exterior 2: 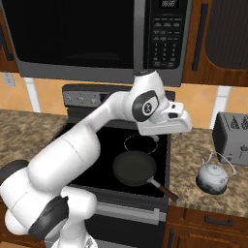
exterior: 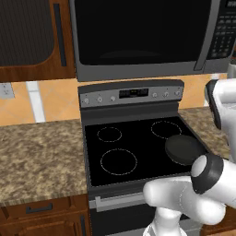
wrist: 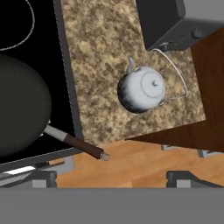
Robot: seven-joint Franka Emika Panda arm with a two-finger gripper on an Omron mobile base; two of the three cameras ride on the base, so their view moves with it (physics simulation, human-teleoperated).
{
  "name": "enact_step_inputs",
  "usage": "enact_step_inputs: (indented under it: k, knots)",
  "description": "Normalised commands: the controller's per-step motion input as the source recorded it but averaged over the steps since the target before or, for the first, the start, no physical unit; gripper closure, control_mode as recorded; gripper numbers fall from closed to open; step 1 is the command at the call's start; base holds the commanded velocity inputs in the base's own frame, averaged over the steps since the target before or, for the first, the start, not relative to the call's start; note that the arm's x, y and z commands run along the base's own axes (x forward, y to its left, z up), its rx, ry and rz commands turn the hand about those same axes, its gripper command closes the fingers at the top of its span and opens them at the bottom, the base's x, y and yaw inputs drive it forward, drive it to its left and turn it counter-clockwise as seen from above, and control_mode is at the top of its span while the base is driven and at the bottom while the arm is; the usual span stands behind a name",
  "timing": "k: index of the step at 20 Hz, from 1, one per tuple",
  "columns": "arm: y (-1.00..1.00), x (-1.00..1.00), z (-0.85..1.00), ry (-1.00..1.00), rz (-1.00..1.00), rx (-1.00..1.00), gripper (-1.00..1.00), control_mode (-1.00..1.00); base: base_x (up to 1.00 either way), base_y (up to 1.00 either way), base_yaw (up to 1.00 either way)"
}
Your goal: Pick the kettle from the counter and place it on a stove burner. Then turn the burner on.
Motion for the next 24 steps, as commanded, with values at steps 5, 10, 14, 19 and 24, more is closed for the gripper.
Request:
enact_step_inputs:
  k: [5, 10, 14, 19, 24]
  knots:
    - [-1.00, 0.25, -0.20, 0.12, -0.05, 0.00, -1.00, -1.00, 0.00, 0.00, 0.00]
    - [-0.96, 0.33, -0.17, 0.05, 0.00, 0.13, -1.00, -1.00, 0.00, 0.00, 0.00]
    - [-0.36, 0.19, -0.06, 0.00, 0.08, 0.13, -1.00, -1.00, 0.00, 0.00, 0.00]
    - [-0.12, 0.15, -0.03, 0.00, 0.10, 0.08, -1.00, -1.00, 0.00, 0.00, 0.00]
    - [-0.11, 0.03, -0.21, 0.00, 0.08, 0.05, -1.00, -1.00, 0.00, 0.00, 0.00]
